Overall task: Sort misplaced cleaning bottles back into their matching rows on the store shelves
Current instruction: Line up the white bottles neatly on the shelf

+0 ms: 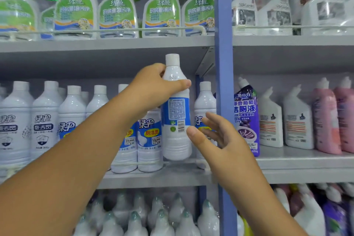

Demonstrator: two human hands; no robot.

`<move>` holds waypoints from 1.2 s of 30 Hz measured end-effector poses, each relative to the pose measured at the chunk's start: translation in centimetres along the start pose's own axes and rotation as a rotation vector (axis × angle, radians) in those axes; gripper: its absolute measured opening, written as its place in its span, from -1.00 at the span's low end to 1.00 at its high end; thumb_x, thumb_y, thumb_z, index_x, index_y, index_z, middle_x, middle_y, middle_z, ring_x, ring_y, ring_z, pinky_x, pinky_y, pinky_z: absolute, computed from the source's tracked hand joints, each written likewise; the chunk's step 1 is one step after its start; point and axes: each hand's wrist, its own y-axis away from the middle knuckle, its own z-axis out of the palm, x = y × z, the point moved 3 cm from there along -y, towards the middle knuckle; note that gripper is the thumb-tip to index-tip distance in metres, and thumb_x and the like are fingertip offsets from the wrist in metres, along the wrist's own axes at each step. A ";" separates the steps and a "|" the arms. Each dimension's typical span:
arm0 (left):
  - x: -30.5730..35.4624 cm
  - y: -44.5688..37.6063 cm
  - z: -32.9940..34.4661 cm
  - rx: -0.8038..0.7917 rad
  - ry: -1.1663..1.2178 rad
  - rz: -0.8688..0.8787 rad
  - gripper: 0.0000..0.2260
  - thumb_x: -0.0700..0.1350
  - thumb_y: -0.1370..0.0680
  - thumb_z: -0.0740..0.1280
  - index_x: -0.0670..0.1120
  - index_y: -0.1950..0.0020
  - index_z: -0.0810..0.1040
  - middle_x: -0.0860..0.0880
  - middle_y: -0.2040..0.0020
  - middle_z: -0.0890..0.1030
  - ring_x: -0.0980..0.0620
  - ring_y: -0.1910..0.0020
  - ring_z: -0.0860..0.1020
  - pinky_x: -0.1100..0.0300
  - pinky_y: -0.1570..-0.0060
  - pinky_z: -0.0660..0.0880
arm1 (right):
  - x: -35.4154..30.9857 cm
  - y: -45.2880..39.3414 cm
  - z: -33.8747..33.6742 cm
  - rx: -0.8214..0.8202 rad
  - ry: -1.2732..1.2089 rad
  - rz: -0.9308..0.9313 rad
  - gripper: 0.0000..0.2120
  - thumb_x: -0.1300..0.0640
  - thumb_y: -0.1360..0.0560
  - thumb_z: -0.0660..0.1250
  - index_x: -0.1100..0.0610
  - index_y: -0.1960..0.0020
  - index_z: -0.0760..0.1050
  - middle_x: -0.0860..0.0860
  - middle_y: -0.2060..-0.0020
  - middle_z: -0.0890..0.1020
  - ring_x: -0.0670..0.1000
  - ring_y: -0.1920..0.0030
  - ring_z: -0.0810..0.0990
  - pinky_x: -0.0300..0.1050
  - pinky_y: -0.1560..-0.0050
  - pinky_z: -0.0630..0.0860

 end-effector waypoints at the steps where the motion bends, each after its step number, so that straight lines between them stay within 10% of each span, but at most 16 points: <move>1: -0.1 -0.7 0.3 -0.007 -0.010 -0.004 -0.63 0.12 -0.48 0.52 0.04 -0.21 0.55 0.04 -0.06 0.66 0.03 0.01 0.67 0.04 0.07 0.66 | 0.0 0.0 -0.1 0.002 -0.007 0.003 -0.14 -0.34 -0.19 0.42 -0.14 -0.45 0.40 -0.28 -0.28 0.54 -0.29 -0.27 0.53 -0.36 -0.16 0.52; 9: -2.2 -3.7 3.0 -0.107 -0.091 -0.059 -0.54 0.05 -0.45 0.56 -0.05 -0.25 0.49 -0.04 -0.12 0.62 -0.04 -0.04 0.62 -0.06 -0.10 0.62 | 0.2 -0.5 -0.4 0.005 -0.004 0.016 -0.19 -0.29 -0.21 0.42 -0.13 -0.43 0.41 -0.28 -0.30 0.52 -0.27 -0.27 0.54 -0.38 -0.08 0.51; 15: -3.8 -3.6 4.3 -0.187 -0.148 -0.121 -0.61 0.03 -0.49 0.52 -0.05 -0.24 0.50 -0.02 -0.05 0.62 0.08 0.09 0.58 0.20 0.29 0.43 | -1.0 -1.9 -0.7 -0.008 0.057 -0.018 -0.47 -0.16 -0.41 0.47 -0.20 -0.35 0.43 -0.29 -0.29 0.53 -0.28 -0.27 0.54 -0.27 -0.23 0.52; 19: -3.8 -4.4 4.0 -0.109 -0.117 -0.125 -0.40 0.05 -0.49 0.50 0.00 -0.47 0.37 -0.04 -0.27 0.58 -0.02 -0.13 0.58 0.12 0.05 0.51 | -3.6 -3.3 -1.0 -0.064 0.169 -0.139 -0.52 -0.17 -0.44 0.44 -0.14 -0.34 0.50 -0.25 -0.19 0.62 -0.27 -0.18 0.60 -0.21 -0.14 0.59; 26: -2.1 -6.2 2.5 0.058 -0.266 0.024 -0.54 0.11 -0.52 0.47 -0.03 -0.36 0.52 -0.04 -0.26 0.61 -0.07 -0.20 0.58 0.02 -0.23 0.54 | -7.1 -9.9 -9.3 0.397 -0.053 -0.403 -0.95 0.13 -0.60 0.35 0.09 0.00 0.57 0.04 0.22 0.65 0.00 0.36 0.62 -0.12 0.32 0.62; 32: -1.1 -6.4 2.4 -0.064 -0.382 -0.039 -0.65 0.08 -0.54 0.47 -0.23 -0.03 0.71 -0.20 0.04 0.73 -0.16 -0.01 0.69 -0.01 -0.11 0.62 | -1.4 -16.2 -7.6 -0.216 0.051 0.137 -0.82 0.10 -0.61 0.34 0.15 -0.13 0.63 0.07 0.03 0.75 0.05 0.05 0.71 -0.10 0.10 0.66; 36: -1.1 -6.7 2.4 -0.083 -0.388 -0.063 -0.69 0.07 -0.52 0.49 -0.20 0.01 0.70 -0.16 0.07 0.74 -0.13 0.04 0.71 -0.05 -0.13 0.62 | -0.9 -17.3 -7.4 -0.311 -0.066 0.182 -0.82 0.15 -0.65 0.25 0.14 -0.07 0.63 0.02 0.16 0.74 -0.01 0.15 0.70 -0.13 0.13 0.67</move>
